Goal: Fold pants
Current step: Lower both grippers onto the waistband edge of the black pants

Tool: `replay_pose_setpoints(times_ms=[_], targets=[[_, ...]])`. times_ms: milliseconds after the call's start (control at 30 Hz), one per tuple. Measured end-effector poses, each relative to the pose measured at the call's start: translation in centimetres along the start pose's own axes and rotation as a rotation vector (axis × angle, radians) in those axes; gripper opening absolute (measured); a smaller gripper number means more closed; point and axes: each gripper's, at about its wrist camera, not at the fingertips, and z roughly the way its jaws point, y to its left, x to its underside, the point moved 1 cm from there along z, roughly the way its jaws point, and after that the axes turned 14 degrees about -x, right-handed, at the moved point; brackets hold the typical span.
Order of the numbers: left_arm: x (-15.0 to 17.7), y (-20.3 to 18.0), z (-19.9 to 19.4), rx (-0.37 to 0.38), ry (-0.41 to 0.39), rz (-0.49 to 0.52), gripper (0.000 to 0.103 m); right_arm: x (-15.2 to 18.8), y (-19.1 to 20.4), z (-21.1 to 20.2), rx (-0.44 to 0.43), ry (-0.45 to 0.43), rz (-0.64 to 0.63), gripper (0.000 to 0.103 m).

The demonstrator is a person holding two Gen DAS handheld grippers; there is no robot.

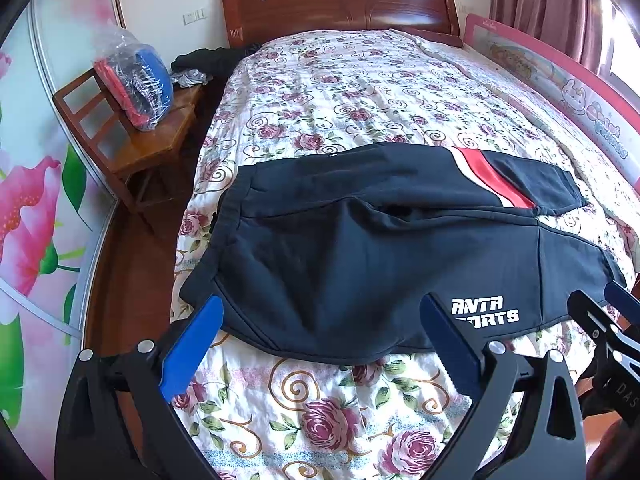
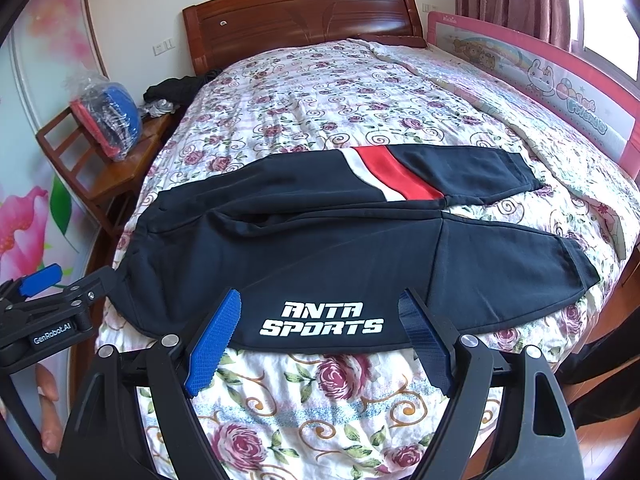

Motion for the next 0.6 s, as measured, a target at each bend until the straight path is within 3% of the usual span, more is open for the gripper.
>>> replay_pose_setpoints(times_ms=[100, 333, 600], targets=[[-0.2, 0.0, 0.4, 0.002, 0.004, 0.003, 0.099, -0.3, -0.6, 0.4, -0.012, 0.017, 0.015, 0.081], [-2.1, -0.1, 2.8, -0.024, 0.011, 0.003, 0.099, -2.3, -3.2, 2.0, 0.057, 0.052, 0.014, 0.081], [-6.7, -1.7, 7.8, -0.091, -0.015, 0.04, 0.099, -5.1, -6.9, 5.4, 0.111, 0.091, 0.029, 0.081]])
